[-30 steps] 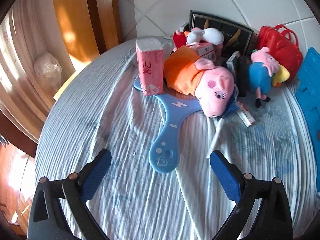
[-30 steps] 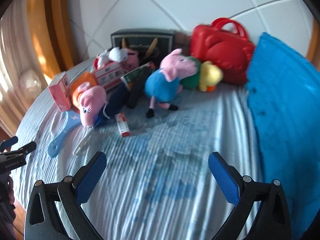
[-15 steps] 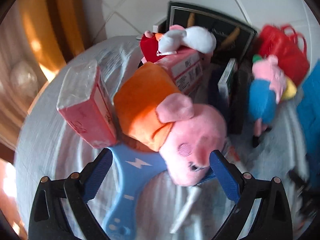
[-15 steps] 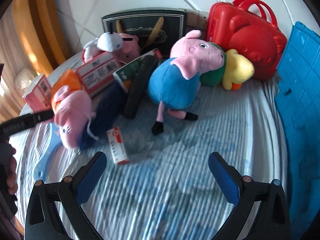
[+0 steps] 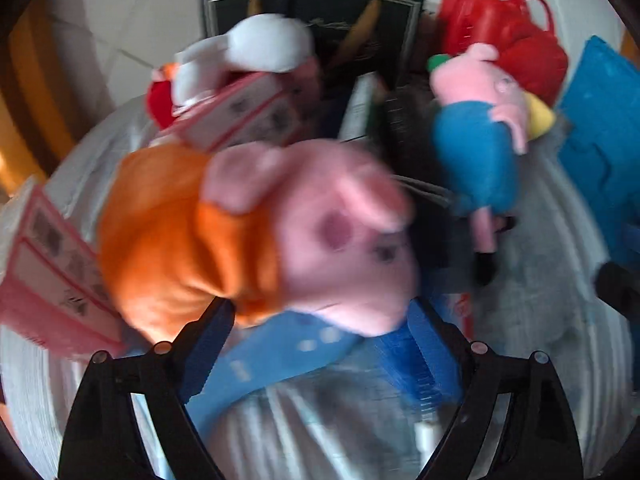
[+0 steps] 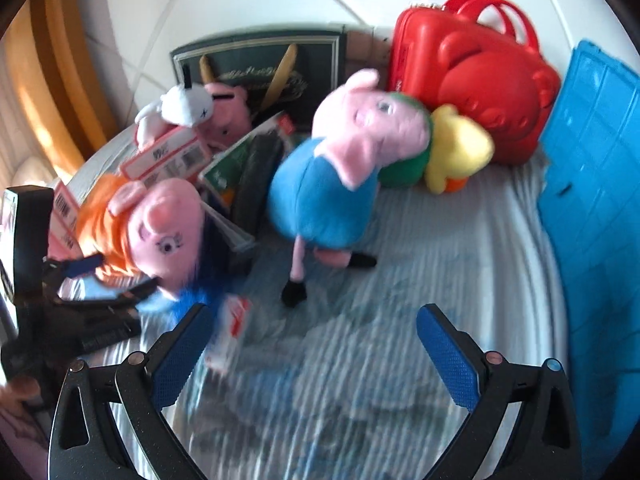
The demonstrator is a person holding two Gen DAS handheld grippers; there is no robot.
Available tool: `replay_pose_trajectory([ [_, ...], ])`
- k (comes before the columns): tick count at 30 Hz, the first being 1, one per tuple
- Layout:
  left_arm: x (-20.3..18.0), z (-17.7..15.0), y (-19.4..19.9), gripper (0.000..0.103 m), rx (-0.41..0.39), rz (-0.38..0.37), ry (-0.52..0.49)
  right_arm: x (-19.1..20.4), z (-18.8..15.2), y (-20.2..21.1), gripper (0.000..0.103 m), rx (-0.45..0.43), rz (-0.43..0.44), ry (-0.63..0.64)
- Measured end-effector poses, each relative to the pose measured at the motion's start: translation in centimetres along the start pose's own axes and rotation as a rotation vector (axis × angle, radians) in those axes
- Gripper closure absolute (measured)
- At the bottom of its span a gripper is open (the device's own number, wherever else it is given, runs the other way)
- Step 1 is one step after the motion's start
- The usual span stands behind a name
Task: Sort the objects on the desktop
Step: 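Grasp the pink pig plush with the left gripper while the right gripper also grips it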
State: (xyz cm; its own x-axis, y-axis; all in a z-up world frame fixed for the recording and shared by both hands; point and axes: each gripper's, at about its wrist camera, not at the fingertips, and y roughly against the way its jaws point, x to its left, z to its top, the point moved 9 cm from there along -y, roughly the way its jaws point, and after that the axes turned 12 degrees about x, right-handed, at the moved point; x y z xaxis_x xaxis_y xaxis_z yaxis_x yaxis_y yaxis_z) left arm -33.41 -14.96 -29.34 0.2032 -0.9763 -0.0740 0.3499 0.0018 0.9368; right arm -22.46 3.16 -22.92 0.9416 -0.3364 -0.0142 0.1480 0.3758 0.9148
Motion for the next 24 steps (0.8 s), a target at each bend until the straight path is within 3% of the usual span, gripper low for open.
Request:
replay_pose_trajectory([
  [3,0.8,-1.4,1.5,0.015,-0.011,0.022,-0.006,2.1,1.1,-0.1,0.0,0.005,0.05,0.04],
  [7,6.1,-3.3,3.7,0.015,-0.019,0.119,0.019,7.0,1.3,-2.3,0.0,0.066,0.173,0.11],
  [10,8.5,-3.1,3.8,0.015,0.002,0.111,0.028,10.7,1.8,-4.1,0.0,0.075,0.236,0.145],
  [13,9.3,-2.3,3.2,0.015,0.012,0.114,-0.013,13.8,2.7,-6.5,0.023,0.116,0.283,0.18],
  [17,9.7,-1.3,1.7,0.015,0.028,0.146,-0.063,15.6,3.0,-10.2,0.025,0.189,0.288,0.237],
  [20,10.1,-0.4,0.7,0.015,0.043,0.177,-0.066,15.4,3.1,-11.1,0.04,0.207,0.325,0.228],
  [24,9.0,0.3,0.4,0.015,0.056,0.079,-0.063,12.3,2.6,-9.7,0.048,0.199,0.316,0.211],
])
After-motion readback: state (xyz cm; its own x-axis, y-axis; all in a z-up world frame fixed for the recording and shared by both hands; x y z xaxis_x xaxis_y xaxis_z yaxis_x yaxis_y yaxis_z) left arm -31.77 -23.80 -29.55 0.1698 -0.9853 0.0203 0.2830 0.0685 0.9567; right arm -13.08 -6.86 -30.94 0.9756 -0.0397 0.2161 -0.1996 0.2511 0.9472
